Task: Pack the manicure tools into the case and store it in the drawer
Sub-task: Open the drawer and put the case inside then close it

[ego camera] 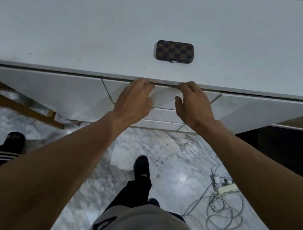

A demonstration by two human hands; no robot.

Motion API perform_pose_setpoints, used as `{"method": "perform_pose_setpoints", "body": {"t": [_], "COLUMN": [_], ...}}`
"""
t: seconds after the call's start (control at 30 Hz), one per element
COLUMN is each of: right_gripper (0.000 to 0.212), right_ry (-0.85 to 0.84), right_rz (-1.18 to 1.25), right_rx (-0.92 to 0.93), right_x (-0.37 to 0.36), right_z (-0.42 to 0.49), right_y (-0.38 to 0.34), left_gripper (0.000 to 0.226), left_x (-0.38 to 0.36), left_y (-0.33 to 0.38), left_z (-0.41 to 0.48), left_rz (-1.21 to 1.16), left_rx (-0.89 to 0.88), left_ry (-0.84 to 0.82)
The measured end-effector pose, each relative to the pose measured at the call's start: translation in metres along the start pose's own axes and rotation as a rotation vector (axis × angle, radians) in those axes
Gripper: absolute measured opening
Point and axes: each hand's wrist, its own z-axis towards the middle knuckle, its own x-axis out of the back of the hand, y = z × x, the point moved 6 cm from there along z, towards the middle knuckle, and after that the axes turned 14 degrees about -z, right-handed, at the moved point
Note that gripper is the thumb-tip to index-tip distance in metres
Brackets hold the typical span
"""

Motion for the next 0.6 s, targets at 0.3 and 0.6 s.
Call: {"method": "perform_pose_setpoints", "body": {"t": [0.3,0.6], "right_gripper": [0.069,0.057], "right_ry": [-0.171,-0.132], "right_rz": [-0.125,-0.124], "right_rx": [-0.003,-0.041], "right_x": [-0.038,-0.034], "right_z": [-0.002,-0.008], "right_y": [-0.004,-0.006], "left_gripper": [0.084,0.085], "left_x": [-0.031,-0.029], "left_y": [-0.012,-0.003], "left_z": [-0.013,-0.018], "left_rz": [0.2,0.282], "left_rx": [0.153,0.159], "left_ry": [-0.151,-0.161]}}
